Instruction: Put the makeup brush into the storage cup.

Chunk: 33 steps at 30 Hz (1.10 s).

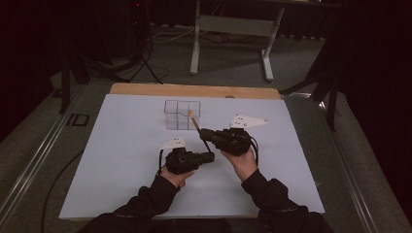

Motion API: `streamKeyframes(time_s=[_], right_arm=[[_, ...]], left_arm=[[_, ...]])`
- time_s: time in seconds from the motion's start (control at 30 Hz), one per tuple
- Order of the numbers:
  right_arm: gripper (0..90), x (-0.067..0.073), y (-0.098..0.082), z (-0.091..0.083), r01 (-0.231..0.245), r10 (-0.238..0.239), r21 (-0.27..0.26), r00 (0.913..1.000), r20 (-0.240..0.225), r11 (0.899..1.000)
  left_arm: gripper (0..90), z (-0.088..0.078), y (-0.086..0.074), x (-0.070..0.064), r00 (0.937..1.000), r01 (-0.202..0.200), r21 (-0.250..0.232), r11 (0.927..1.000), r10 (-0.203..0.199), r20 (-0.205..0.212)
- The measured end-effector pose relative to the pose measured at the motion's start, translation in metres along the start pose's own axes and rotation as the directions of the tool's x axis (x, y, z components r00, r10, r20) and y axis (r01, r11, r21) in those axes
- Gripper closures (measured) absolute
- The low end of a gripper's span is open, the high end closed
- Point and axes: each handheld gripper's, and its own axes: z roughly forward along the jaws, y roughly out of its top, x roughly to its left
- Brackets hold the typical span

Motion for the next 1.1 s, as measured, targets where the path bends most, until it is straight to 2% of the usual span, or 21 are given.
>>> streamKeyframes(time_s=[0.23,0.37,0.43,0.47,0.63,0.7,0.73,0.83,0.9,0.93,1.1], right_arm=[[83.1,0.000,0.001,-0.003,0.016,-0.016,-0.006,0.9999,-0.002,1.000],[83.0,0.001,0.002,-0.006,0.029,-0.029,-0.003,0.9996,-0.003,1.000],[83.0,0.001,0.002,-0.006,0.031,-0.031,-0.003,0.9995,-0.006,1.000],[83.0,0.001,0.003,-0.007,0.035,-0.035,-0.001,0.9994,-0.003,0.999],[81.6,-0.001,0.003,-0.008,0.037,-0.037,0.019,0.9992,-0.019,0.999],[78.3,0.000,0.003,-0.008,0.043,-0.043,0.024,0.9989,-0.022,0.999],[75.9,0.000,0.003,-0.009,0.045,-0.044,0.031,0.9986,-0.029,0.998],[72.4,-0.001,0.004,-0.009,0.056,-0.054,0.056,0.9977,-0.041,0.997],[70.9,-0.002,0.002,-0.009,0.046,-0.041,0.082,0.9974,-0.058,0.996],[70.7,-0.002,0.000,-0.009,0.044,-0.038,0.090,0.9973,-0.063,0.995],[69.1,-0.003,-0.010,-0.005,0.045,-0.035,0.145,0.9966,-0.074,0.988]], left_arm=[[86.7,-0.003,0.004,0.002,0.9999,0.014,0.033,0.9994,-0.014,-0.009],[86.8,-0.006,0.009,0.000,0.9989,-0.028,0.076,0.9967,0.031,-0.036],[86.9,-0.006,0.010,0.001,0.9987,-0.032,0.086,0.9958,0.035,-0.037],[86.9,-0.007,0.011,0.000,0.9975,-0.047,0.107,0.9931,0.053,-0.047],[87.0,-0.008,0.013,0.000,0.9966,-0.056,0.151,0.9870,0.065,-0.050],[87.0,-0.009,0.012,0.000,0.9949,-0.066,0.161,0.9847,0.077,-0.065],[87.0,-0.009,0.011,0.001,0.9955,-0.062,0.167,0.9841,0.073,-0.061],[87.0,-0.011,0.011,-0.001,0.9904,-0.094,0.193,0.9768,0.112,-0.081],[87.0,-0.011,0.011,-0.002,0.9895,-0.099,0.205,0.9737,0.118,-0.083],[86.9,-0.012,0.010,-0.003,0.9878,-0.102,0.209,0.9727,0.124,-0.094],[87.0,-0.011,0.010,-0.003,0.9866,-0.107,0.218,0.9700,0.131,-0.098]])
